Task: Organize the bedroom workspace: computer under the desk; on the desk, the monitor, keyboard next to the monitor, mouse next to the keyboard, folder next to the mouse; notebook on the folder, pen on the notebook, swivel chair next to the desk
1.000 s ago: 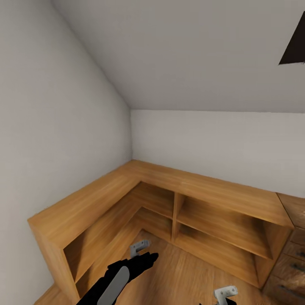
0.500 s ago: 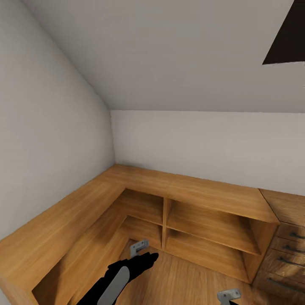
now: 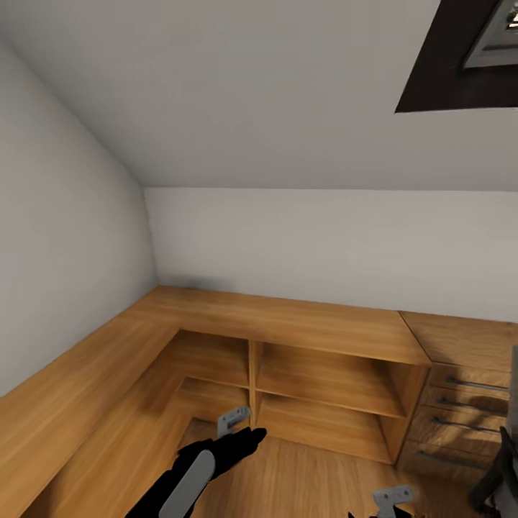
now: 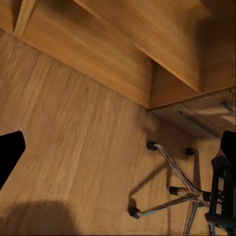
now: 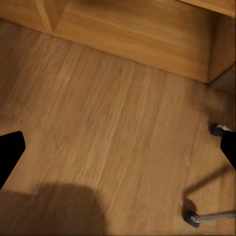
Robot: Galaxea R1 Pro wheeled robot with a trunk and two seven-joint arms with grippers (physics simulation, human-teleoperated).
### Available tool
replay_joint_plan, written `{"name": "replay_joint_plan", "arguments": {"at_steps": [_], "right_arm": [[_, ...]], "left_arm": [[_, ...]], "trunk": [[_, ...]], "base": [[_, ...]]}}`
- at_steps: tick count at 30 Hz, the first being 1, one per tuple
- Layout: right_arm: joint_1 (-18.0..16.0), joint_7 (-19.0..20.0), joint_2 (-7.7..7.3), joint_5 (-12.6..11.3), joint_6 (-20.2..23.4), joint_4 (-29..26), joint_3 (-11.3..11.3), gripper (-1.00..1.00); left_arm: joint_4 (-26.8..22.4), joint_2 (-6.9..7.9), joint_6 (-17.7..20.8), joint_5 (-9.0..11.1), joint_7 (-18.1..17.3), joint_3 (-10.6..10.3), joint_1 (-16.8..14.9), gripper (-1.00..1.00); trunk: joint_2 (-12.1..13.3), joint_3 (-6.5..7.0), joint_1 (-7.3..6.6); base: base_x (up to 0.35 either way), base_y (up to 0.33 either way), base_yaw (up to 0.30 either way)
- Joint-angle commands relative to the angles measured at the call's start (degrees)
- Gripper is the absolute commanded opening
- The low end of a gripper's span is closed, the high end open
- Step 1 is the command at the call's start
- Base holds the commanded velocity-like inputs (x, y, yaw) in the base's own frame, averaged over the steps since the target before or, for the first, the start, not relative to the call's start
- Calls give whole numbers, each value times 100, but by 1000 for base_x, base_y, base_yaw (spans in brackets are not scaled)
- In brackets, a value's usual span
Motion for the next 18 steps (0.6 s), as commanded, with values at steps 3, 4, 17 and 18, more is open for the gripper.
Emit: {"name": "replay_joint_plan", "arguments": {"at_steps": [3, 4, 17, 18], "right_arm": [[-10, -43, -7, -52, 24, -9, -102, 100], [-10, -43, -8, -55, 25, -9, -113, 100], [-79, 139, 632, -16, -650, 1642, -149, 100], [-81, 140, 646, -15, -679, 1667, -150, 100]], "left_arm": [[-49, 63, 330, 209, 23, 45, 11, 100], [-57, 70, 414, 224, 19, 60, 12, 100], [-88, 37, 744, 211, 71, 667, 6, 100], [-88, 35, 747, 210, 67, 672, 6, 100]], "trunk": [[-45, -25, 22], [-85, -43, 44], [-606, -276, 330], [-646, -294, 352]], "base": [[5, 1, -300], [3, 1, -300], [0, 0, -300], [0, 0, -300]]}}
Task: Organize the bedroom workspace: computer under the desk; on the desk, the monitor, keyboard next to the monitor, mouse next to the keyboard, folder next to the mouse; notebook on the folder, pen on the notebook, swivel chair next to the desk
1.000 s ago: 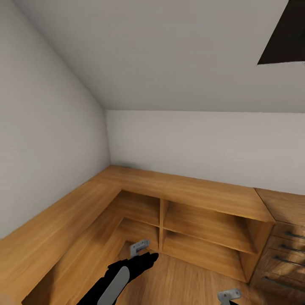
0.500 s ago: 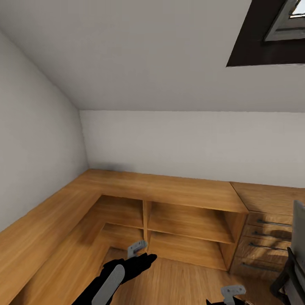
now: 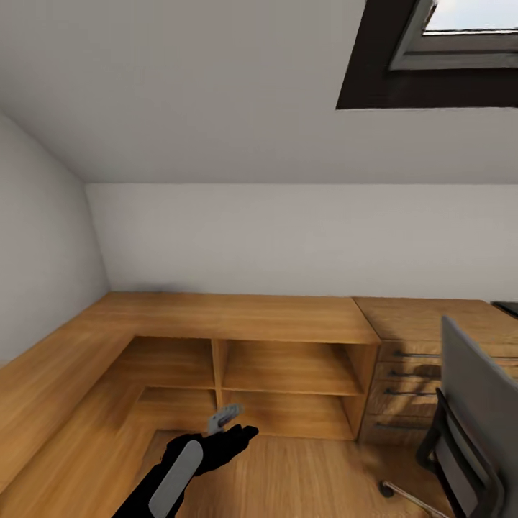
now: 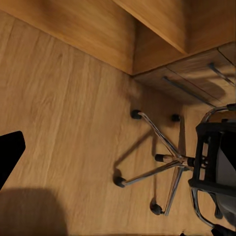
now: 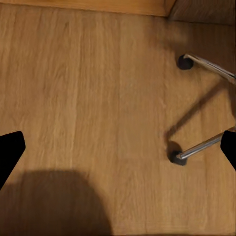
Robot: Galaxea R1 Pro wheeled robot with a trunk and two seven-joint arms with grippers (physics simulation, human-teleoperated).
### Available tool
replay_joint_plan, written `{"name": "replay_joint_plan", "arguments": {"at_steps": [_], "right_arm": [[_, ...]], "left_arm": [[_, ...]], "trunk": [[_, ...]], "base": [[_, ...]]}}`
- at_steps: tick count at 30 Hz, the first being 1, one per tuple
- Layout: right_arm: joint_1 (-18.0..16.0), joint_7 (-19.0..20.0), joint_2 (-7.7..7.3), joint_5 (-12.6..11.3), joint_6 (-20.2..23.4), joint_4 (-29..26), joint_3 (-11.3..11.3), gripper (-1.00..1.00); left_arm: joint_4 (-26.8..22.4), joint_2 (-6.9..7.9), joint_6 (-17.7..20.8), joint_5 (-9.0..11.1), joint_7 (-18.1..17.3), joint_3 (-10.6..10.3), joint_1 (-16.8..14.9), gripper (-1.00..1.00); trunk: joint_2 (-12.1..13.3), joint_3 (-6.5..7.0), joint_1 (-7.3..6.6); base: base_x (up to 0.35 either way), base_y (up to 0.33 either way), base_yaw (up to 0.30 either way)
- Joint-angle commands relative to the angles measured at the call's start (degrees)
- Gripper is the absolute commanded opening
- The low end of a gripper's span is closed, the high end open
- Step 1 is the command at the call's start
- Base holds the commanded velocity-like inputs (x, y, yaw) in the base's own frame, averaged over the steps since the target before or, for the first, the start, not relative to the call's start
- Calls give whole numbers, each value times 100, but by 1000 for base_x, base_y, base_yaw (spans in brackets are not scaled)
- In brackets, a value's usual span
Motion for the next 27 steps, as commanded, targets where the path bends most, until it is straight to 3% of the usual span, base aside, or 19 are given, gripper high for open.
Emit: {"name": "replay_joint_plan", "arguments": {"at_steps": [1, 27], "right_arm": [[-13, -46, 10, -30, -25, 27, 27, 100], [-18, -43, 40, -3, -125, 91, 38, 100]], "left_arm": [[-7, 3, 17, 60, 39, 4, -2, 100], [49, 26, 24, 117, -167, 73, -2, 100]], "trunk": [[-46, -25, 23], [-1089, -492, 594]], "base": [[0, 0, -300], [0, 0, -300]]}}
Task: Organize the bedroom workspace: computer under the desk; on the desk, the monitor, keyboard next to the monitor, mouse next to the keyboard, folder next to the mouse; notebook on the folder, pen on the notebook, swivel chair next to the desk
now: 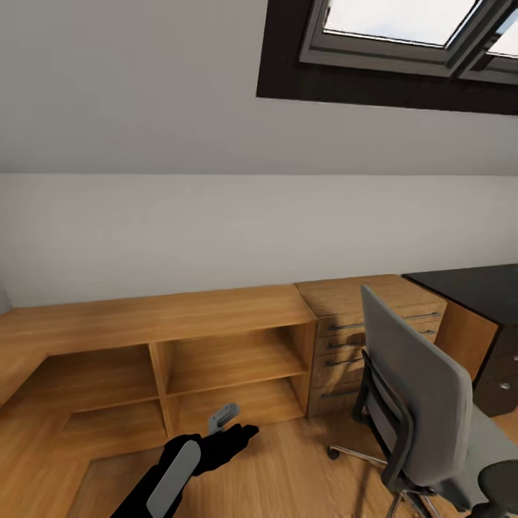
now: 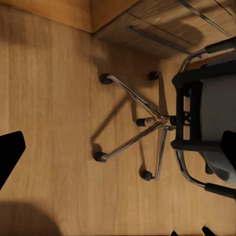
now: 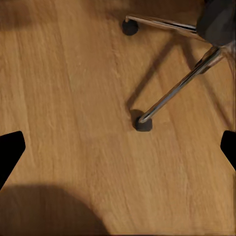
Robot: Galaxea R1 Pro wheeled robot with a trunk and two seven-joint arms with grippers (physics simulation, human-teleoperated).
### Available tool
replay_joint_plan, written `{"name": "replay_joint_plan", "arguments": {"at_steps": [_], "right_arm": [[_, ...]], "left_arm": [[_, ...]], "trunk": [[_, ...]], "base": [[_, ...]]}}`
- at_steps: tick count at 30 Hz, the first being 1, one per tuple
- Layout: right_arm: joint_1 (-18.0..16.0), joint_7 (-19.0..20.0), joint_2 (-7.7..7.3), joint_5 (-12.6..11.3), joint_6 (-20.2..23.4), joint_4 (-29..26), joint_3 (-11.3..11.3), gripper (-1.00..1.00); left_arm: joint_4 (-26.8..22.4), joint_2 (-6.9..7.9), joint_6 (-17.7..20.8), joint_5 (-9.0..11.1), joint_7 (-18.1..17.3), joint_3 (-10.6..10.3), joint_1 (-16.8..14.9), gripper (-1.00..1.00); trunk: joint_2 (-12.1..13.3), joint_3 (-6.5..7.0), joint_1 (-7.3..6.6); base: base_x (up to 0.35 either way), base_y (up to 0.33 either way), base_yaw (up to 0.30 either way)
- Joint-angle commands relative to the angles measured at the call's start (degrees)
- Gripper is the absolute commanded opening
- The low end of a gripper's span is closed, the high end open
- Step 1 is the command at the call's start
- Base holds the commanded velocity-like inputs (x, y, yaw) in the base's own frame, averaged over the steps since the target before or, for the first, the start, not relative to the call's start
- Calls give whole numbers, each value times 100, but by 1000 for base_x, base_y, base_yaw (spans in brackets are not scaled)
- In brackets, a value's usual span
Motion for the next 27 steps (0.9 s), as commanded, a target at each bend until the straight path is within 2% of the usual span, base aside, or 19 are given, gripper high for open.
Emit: {"name": "replay_joint_plan", "arguments": {"at_steps": [1, 5, 6, 7, 8, 16, 20, 24, 27], "right_arm": [[-9, -48, -7, -28, 19, -10, 31, 100], [-9, -48, -7, -21, 19, -10, 33, 100], [-9, -48, -7, -19, 19, -10, 33, 100], [-9, -48, -7, -19, 19, -10, 34, 100], [-9, -48, -7, -22, 19, -10, 28, 100], [-9, -48, -7, -31, 19, -10, 17, 100], [-9, -48, -7, -25, 13, -10, 21, 100], [-9, -48, -7, -24, 11, -10, 16, 100], [-9, -48, -7, -24, 11, -13, 11, 100]], "left_arm": [[-10, 3, 10, 63, 57, 2, -2, 100], [-1, 20, -5, 55, 98, 43, -2, 100], [6, 27, -40, 42, 133, 134, 0, 100], [29, 34, -155, 2, 258, 406, 9, 100], [36, 24, -194, -13, 300, 457, 13, 100], [40, 25, -219, -16, 335, 492, 15, 100], [94, 37, -227, -24, 260, 476, 28, 100], [440, 51, -365, -36, 246, 466, 61, 100], [805, 52, -675, -37, 238, 454, 78, 100]], "trunk": [[-45, -25, 22], [-206, -97, 110], [-246, -115, 132], [-286, -133, 154], [-326, -151, 176], [-647, -294, 352], [-647, -294, 352], [-647, -294, 352], [-647, -294, 352]], "base": [[0, 0, -300], [0, 0, -300], [0, 0, -300], [0, 0, -300], [0, 0, -300], [0, 0, -300], [0, 0, -300], [0, 0, -300], [30, 66, -300]]}}
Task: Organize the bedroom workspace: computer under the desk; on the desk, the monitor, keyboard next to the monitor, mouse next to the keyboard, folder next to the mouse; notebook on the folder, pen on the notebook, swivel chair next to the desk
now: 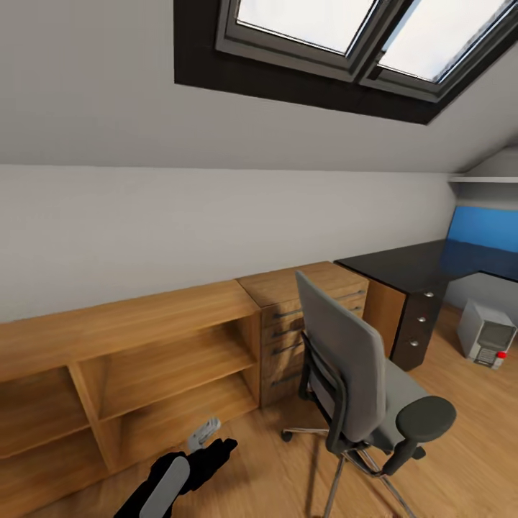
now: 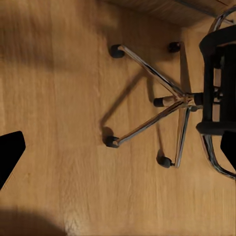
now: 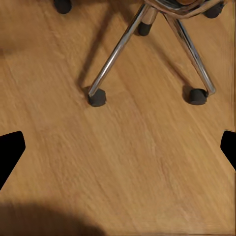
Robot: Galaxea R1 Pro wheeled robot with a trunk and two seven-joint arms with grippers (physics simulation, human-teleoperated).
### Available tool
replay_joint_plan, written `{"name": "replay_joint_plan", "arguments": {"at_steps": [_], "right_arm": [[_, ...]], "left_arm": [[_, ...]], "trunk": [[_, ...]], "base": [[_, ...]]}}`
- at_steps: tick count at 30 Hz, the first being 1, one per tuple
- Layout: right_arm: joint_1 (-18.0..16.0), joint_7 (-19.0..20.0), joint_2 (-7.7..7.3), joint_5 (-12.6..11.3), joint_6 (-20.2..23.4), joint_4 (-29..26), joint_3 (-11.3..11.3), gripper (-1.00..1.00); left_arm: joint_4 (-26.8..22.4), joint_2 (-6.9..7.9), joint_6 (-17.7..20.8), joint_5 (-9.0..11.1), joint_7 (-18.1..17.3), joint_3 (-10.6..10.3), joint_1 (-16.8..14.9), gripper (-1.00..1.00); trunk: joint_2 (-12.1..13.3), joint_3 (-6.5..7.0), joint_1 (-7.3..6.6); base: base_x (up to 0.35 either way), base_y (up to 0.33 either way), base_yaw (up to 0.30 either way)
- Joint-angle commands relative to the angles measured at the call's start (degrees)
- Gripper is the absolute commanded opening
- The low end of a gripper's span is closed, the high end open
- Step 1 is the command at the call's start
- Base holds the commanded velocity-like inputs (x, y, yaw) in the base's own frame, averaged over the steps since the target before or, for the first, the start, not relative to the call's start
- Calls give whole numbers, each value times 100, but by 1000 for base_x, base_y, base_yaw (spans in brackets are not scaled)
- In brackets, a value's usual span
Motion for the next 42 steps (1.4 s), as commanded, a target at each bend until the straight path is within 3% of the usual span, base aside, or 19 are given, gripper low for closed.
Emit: {"name": "replay_joint_plan", "arguments": {"at_steps": [1, 34, 42], "right_arm": [[-9, -49, -7, -31, 20, -11, 29, 100], [-9, -49, -7, -35, 20, -27, 25, 100], [-9, -49, -7, -35, 20, -27, 29, 100]], "left_arm": [[29, 3, -30, 63, 54, -13, 0, 100], [228, -8, -202, 58, 50, -34, 6, 100], [235, -32, -218, -201, 50, -27, 6, 100]], "trunk": [[-4, -6, 0], [-4, -6, 0], [-4, -6, 0]], "base": [[83, 158, -300], [204, 264, -300], [145, 121, -300]]}}
